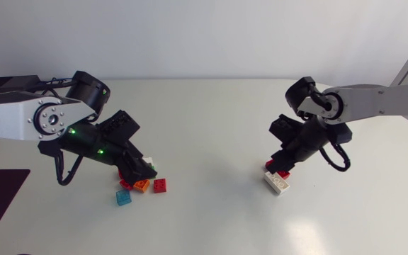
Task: Sort duplo bricks by size, large to the right and small to the left
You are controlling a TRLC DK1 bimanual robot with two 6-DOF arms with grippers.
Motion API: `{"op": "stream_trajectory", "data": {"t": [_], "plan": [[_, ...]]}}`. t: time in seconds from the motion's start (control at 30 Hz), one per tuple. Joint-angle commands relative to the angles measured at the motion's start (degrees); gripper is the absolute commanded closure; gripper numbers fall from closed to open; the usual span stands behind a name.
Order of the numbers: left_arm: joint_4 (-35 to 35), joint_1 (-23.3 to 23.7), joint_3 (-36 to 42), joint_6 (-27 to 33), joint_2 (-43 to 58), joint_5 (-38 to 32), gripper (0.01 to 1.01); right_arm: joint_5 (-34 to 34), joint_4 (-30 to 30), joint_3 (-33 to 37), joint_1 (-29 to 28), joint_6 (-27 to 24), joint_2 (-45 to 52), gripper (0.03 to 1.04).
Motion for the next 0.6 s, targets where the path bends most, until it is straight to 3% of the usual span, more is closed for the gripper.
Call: {"op": "stream_trajectory", "data": {"t": [0.0,0.3,0.57], "plan": [[0.26,-0.52,1.10,-1.60,-0.14,-0.30,0.054,-0.43,0.98,2.44,-0.38,-0.54,3.11,0.63],[0.26,0.62,-0.57,-1.42,-1.72,-0.38,0.054,-1.40,4.85,9.03,-4.60,-0.90,14.36,0.64],[0.26,0.80,-0.92,-1.42,-2.69,-0.38,0.054,-1.57,4.85,6.48,-3.98,-0.90,14.27,0.90]]}}
